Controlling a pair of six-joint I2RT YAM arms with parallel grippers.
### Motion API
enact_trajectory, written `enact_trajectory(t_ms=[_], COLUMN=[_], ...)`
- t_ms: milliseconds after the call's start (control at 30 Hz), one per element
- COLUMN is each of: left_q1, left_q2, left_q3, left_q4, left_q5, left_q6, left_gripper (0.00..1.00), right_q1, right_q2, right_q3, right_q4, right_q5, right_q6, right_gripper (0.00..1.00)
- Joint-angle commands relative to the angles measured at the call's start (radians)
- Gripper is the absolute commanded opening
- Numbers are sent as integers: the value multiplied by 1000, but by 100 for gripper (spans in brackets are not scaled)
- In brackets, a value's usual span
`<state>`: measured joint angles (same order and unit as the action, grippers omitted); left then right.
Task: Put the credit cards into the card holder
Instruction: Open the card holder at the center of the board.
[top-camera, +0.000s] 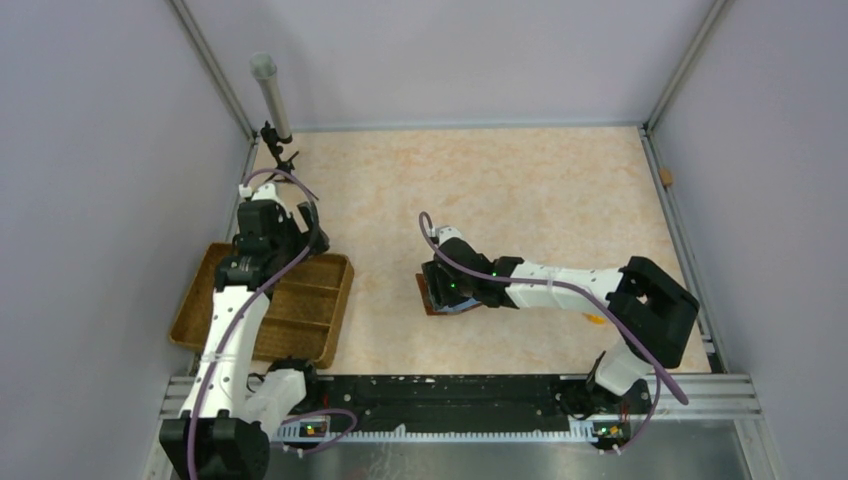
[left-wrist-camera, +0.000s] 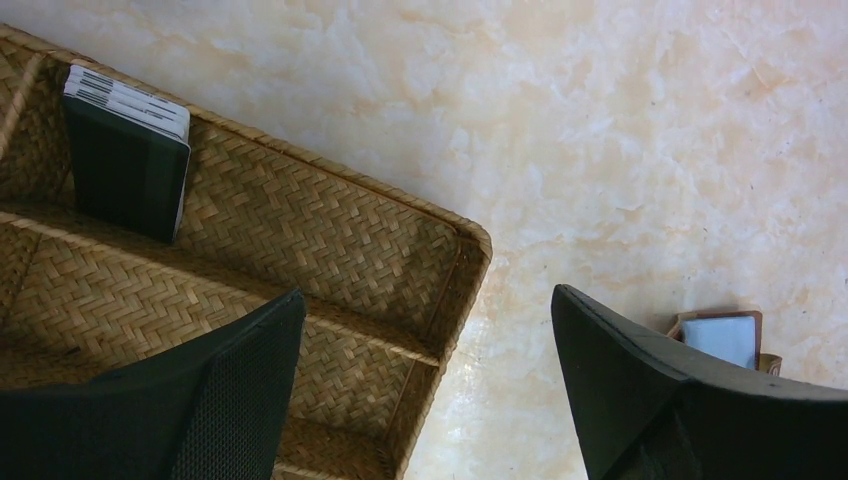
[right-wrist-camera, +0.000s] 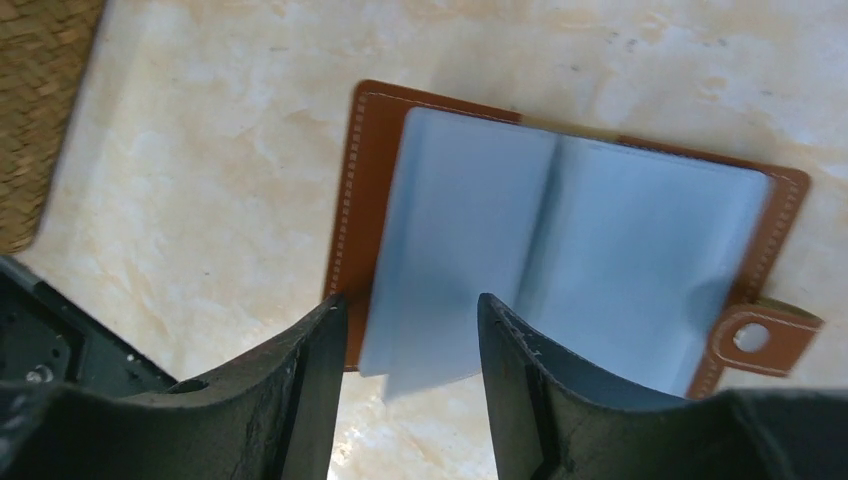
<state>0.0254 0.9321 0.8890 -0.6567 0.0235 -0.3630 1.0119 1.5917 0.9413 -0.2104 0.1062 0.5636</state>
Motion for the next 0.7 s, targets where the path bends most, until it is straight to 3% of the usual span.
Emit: enact_trajectory(t_ms=[0, 233, 333, 533, 667], left_q1=[11, 59, 130, 208, 221], left_q2=[-6, 51, 97, 183, 276], left_q3=[-16, -48, -33, -20, 6], left_q4=[60, 84, 81, 112, 140], left_q5=[-15, -123, -82, -33, -92], left_q6=[20, 45, 28, -20, -52], left_gripper=[92, 95, 96, 86, 87], right_q1=[0, 0, 0, -1, -1], right_q2=[6, 44, 59, 60, 56], right_q3=[-1, 8, 2, -12, -21], right_q4=[149, 160, 169, 195, 203], right_q5=[-98, -95, -99, -103, -138], right_q6=[-21, -32, -33, -56, -80], right_gripper=[49, 49, 49, 49, 49])
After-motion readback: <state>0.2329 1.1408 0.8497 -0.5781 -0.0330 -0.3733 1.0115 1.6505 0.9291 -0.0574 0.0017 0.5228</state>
